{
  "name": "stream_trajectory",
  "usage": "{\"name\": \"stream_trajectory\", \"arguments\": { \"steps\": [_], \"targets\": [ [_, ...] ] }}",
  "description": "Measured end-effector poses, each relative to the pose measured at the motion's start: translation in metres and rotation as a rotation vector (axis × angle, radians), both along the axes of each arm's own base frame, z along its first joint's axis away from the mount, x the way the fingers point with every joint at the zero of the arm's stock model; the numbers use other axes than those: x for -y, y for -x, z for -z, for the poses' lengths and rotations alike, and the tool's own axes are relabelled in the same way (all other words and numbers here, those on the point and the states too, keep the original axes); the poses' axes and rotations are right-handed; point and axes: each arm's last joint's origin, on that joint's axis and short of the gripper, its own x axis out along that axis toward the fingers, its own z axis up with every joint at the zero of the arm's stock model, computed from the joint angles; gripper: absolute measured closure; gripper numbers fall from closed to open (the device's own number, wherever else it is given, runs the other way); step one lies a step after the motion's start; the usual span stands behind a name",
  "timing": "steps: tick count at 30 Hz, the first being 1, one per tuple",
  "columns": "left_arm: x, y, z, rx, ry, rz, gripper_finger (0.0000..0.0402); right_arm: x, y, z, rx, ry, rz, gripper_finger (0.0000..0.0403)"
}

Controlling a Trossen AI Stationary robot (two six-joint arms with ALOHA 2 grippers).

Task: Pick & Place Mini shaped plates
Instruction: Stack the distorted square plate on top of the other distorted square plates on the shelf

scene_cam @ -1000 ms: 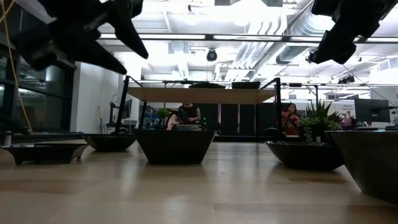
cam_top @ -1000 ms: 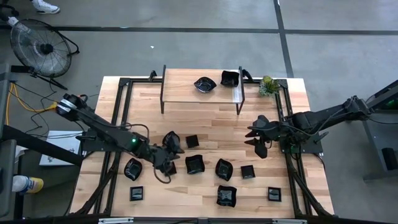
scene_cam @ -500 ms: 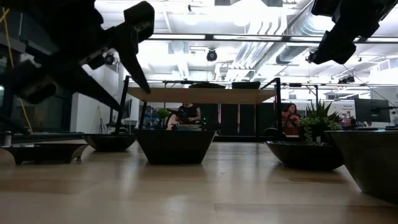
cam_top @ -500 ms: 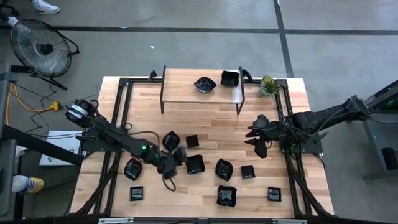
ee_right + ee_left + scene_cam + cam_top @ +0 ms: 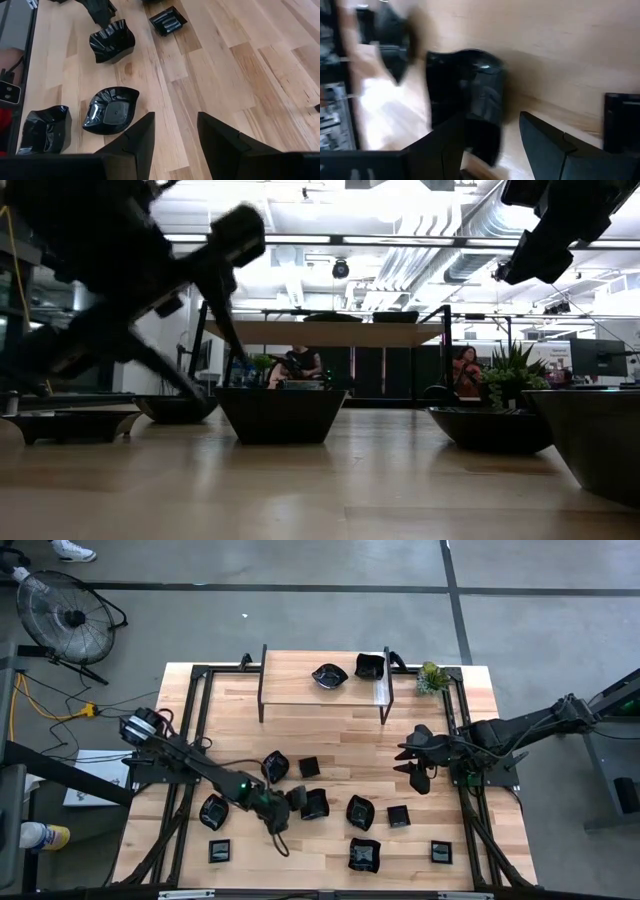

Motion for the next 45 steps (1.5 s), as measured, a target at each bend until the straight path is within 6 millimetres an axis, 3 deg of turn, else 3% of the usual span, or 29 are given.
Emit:
{"name": "stream_trajectory", "arguments": {
  "steps": [8, 20, 41, 45],
  "targets": [
    [0.0, -0.001, 0.004, -0.002, -0.009, -0.008, 0.0224, 0.0, 0.0, 0.0, 0.001, 0.01, 0.0, 0.0261],
    [0.0, -0.001, 0.004, -0.008, -0.006, 0.02, 0.0286, 0.0, 0.0, 0.0, 0.002, 0.011, 0.001, 0.0261],
    [0.001, -0.007, 0.013, 0.022, -0.066, 0.005, 0.0289, 0.0, 0.0, 0.0, 0.002, 0.016, 0.0, 0.0261],
    [0.001, -0.007, 0.013, 0.022, -0.067, 0.003, 0.0304, 0.0, 0.0, 0.0, 0.002, 0.016, 0.0, 0.0261]
  ]
}}
